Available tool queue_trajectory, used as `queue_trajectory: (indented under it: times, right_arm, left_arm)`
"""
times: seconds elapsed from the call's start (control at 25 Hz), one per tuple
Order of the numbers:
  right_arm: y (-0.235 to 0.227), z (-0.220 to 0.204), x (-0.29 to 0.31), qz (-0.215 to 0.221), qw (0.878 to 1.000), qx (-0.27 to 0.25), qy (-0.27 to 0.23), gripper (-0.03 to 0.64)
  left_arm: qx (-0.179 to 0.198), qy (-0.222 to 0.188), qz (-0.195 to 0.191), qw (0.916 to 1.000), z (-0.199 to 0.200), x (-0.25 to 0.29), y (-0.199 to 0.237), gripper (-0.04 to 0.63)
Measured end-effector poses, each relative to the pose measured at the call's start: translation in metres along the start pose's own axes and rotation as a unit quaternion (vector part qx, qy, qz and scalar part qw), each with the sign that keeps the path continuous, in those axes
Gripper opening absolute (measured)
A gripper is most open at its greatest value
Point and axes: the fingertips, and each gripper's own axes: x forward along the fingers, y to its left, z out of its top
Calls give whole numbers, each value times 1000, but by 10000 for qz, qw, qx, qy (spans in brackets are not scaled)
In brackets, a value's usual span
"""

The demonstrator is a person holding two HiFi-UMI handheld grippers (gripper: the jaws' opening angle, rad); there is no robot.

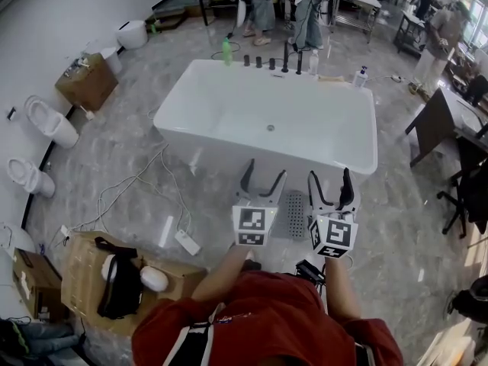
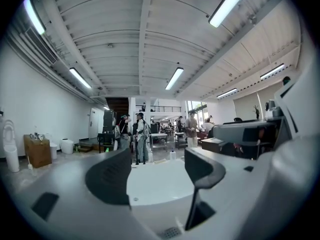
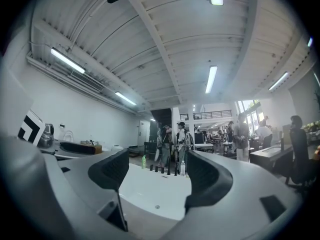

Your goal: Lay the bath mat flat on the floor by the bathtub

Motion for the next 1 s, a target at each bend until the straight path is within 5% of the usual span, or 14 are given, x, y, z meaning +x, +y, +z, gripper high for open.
queue_trajectory:
  times: [0.2, 0.56, 1.0]
  right_arm:
    - [3, -3, 3, 69, 10000, -9, -32, 321]
    - [7, -7, 12, 212, 9998, 36, -21, 186]
    - [14, -16, 23, 419, 9985, 258, 228, 12]
  left_arm:
    - [-29, 72, -5, 10000, -2, 6, 1, 329]
    - [-55, 45, -151, 9999, -1, 12, -8, 218]
    - [-132, 71, -344, 9993, -5, 11, -14, 20]
